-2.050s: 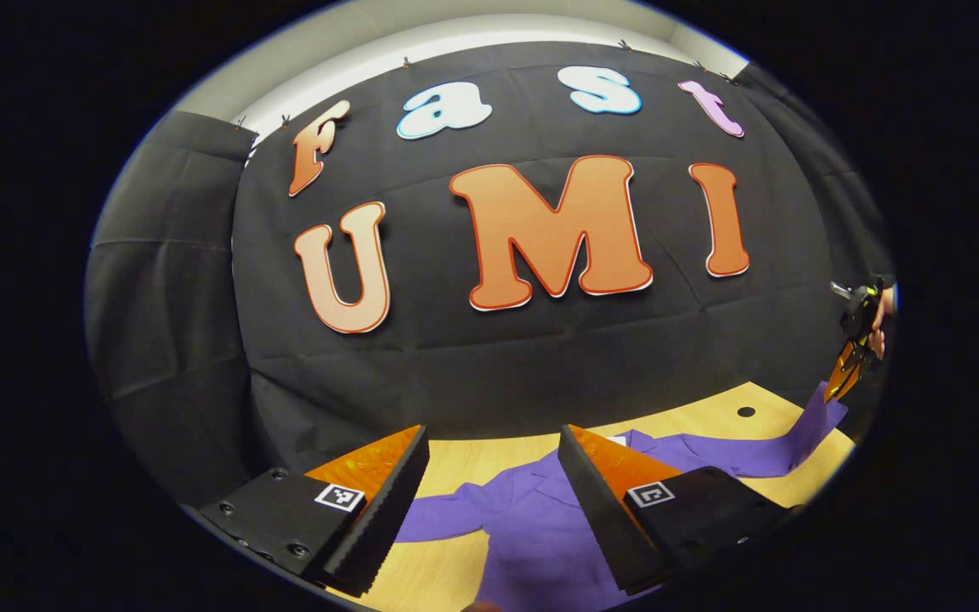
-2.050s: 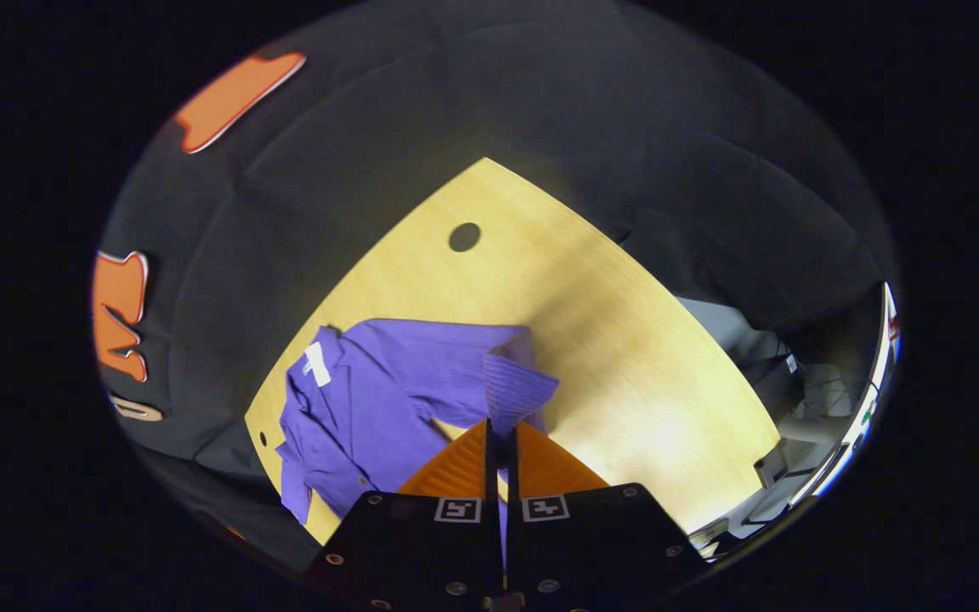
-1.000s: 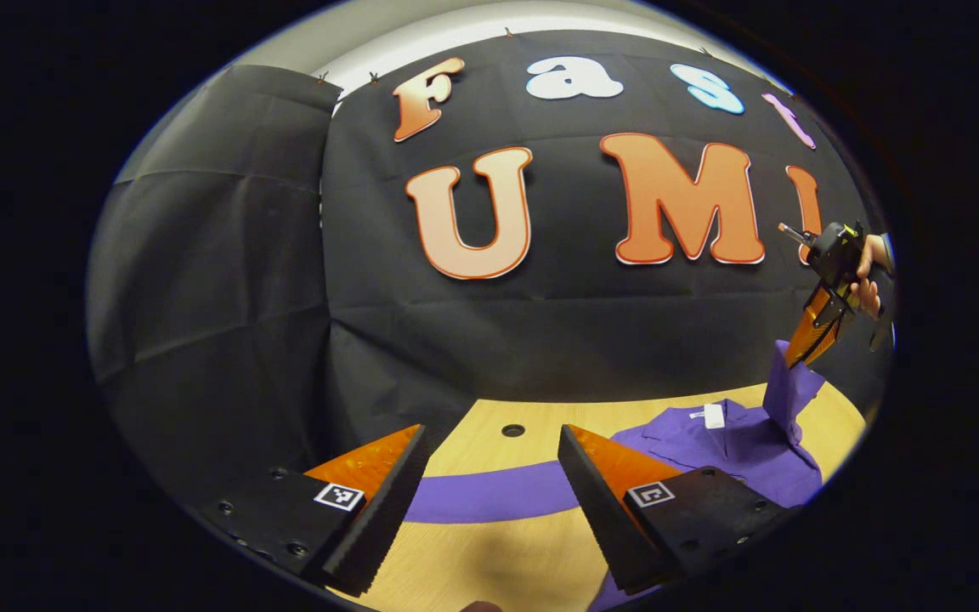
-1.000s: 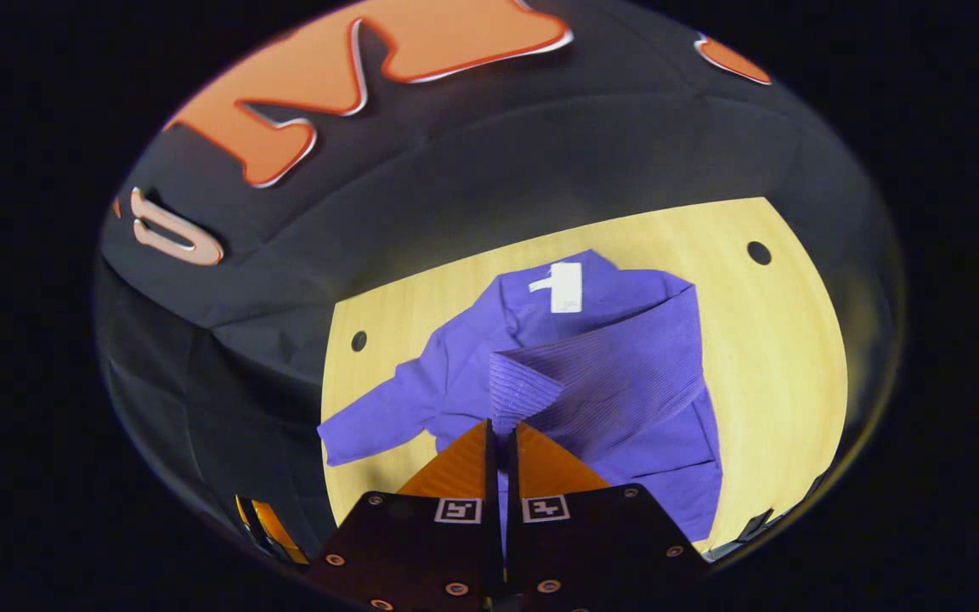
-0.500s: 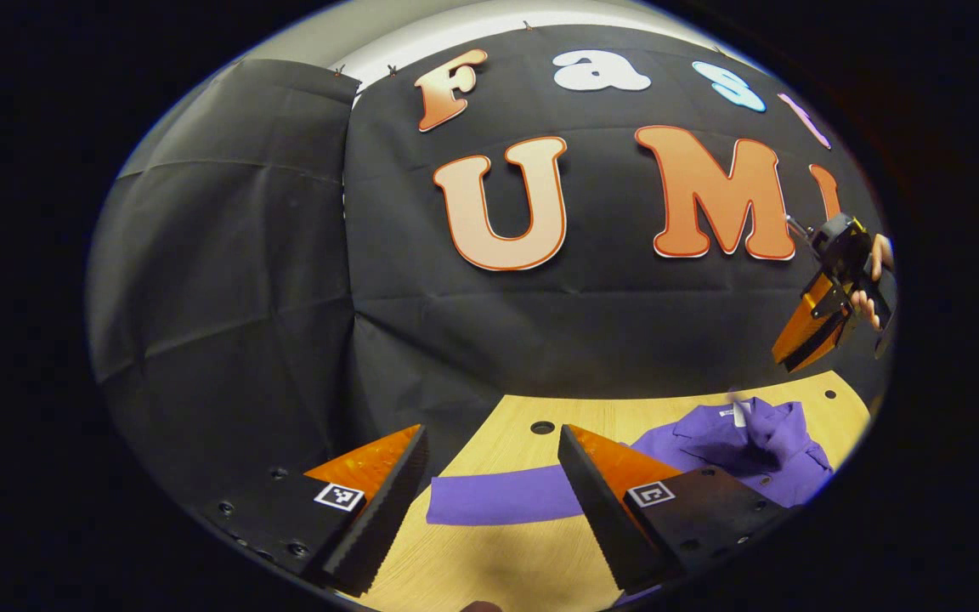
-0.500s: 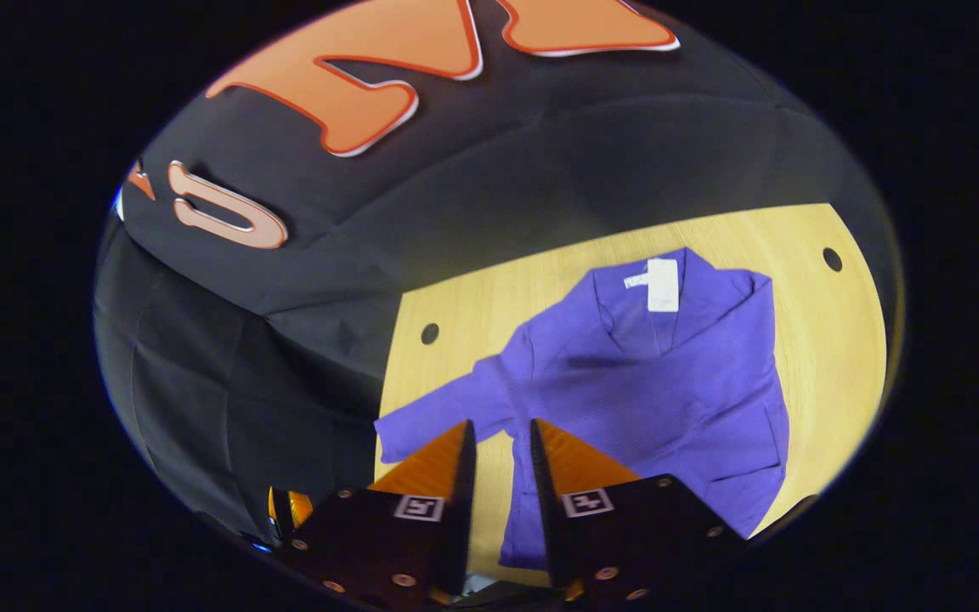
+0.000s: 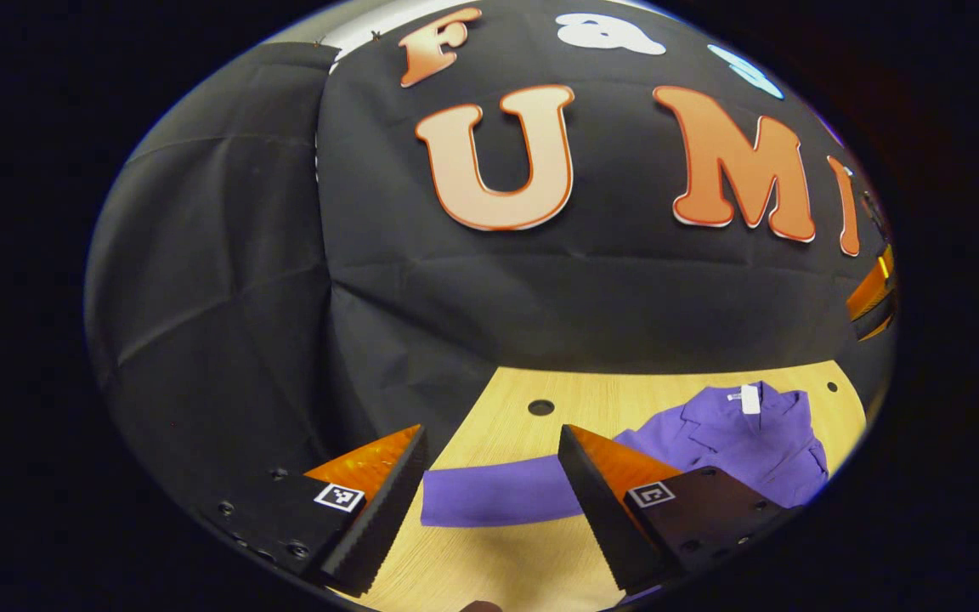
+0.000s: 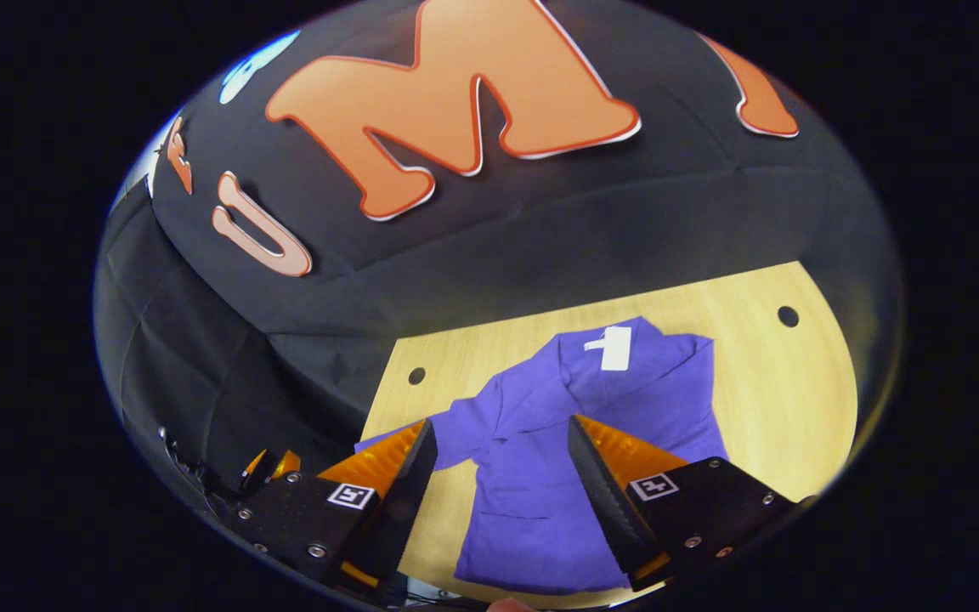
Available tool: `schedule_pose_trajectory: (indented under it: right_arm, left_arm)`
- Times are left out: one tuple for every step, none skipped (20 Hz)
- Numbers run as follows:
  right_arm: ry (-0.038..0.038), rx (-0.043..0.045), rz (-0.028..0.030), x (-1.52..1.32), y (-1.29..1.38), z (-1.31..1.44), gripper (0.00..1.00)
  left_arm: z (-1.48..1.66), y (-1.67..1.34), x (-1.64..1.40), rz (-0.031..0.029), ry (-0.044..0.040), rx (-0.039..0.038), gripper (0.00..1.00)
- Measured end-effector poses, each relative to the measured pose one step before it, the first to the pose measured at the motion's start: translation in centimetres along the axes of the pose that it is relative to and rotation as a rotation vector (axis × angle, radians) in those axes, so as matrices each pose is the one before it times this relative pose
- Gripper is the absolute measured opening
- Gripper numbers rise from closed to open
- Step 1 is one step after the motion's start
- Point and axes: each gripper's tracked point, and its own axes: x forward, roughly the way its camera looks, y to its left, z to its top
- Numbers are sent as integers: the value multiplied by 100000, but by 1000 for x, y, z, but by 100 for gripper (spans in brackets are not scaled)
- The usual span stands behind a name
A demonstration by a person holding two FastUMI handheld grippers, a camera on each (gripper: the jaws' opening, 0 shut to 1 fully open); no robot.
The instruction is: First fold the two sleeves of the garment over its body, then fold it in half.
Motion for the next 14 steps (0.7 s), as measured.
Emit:
schedule_pose_trajectory:
  right_arm:
    - [-3227,-1161,-1688,-716,-598,343,94]
    - [-2862,-939,-1975,-772,-740,349,96]
    - [-2527,-1396,-1582,-748,-613,122,96]
    - [-2676,-1197,-1677,-696,-619,101,96]
    - [-2835,-1484,-1237,-618,-473,271,97]
    - [-3329,-1388,-1952,-670,-464,410,97]
    - [-3368,-1583,-1784,-698,-558,496,96]
    - [-2783,-1145,-2294,-560,-550,198,97]
    - [-2771,-841,-1682,-723,-526,382,96]
    - [-2194,-250,-2004,-598,-436,177,96]
    - [-2142,-296,-1151,-618,-465,263,96]
    - [-1910,-16,-1685,-544,-362,306,96]
    - [-1951,-404,-936,-428,-237,186,96]
    - [-1504,-378,-1509,-846,-811,45,96]
  left_arm:
    - [-366,113,938,-906,4862,562,96]
    - [-645,186,873,-1103,5725,910,97]
    - [-586,404,1058,208,4899,1174,97]
    - [-644,401,796,172,4938,61,97]
    - [-706,396,854,7,5359,289,97]
    - [-934,352,972,362,5964,-344,97]
    - [-890,213,1057,-241,5784,-533,97]
    - [-1019,364,907,-181,6359,-437,98]
    - [-658,508,1074,177,4092,-765,97]
    - [-532,39,1065,-133,3657,-1244,98]
    - [-260,203,1062,-781,3060,-976,98]
    - [-511,457,625,-735,3948,-602,98]
    - [-150,318,910,-998,2560,-524,98]
    - [-475,351,734,-902,4043,-606,98]
